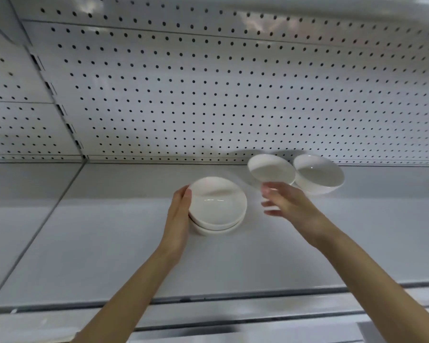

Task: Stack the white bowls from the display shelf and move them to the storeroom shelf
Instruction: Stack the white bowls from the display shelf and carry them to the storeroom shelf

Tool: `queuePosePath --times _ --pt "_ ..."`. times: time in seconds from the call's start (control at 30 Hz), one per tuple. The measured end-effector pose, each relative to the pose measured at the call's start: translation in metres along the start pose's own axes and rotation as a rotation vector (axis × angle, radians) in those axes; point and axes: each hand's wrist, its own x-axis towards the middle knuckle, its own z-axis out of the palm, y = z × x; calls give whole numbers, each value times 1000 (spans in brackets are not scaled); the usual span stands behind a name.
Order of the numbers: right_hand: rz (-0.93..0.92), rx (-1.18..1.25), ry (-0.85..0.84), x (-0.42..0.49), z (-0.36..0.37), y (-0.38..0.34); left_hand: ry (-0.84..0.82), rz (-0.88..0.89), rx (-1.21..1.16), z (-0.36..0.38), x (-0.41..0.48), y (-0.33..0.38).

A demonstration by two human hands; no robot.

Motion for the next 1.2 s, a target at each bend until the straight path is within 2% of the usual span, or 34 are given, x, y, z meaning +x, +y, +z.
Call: queuePosePath --times 0.1,0.2,0.53,0.77,0.93,1.07,1.2 --pt "186 141 42 1 -23 19 3 -1 32 0 5 5" --pt "270 238 39 12 -29 30 12 24 88 4 7 12" --pt "319 752 113 56 -12 27 90 53 114 8 2 17" --pt "221 675 113 48 -11 24 109 90 107 4 -4 31" --pt "72 527 8 26 -21 -2 206 267 -36 6 -8 55" --pt "60 480 -147 3 -22 -32 123 272 -77 18 -12 76" --pt "38 364 -285 -17 -4 -48 -26 219 17 25 -13 76"
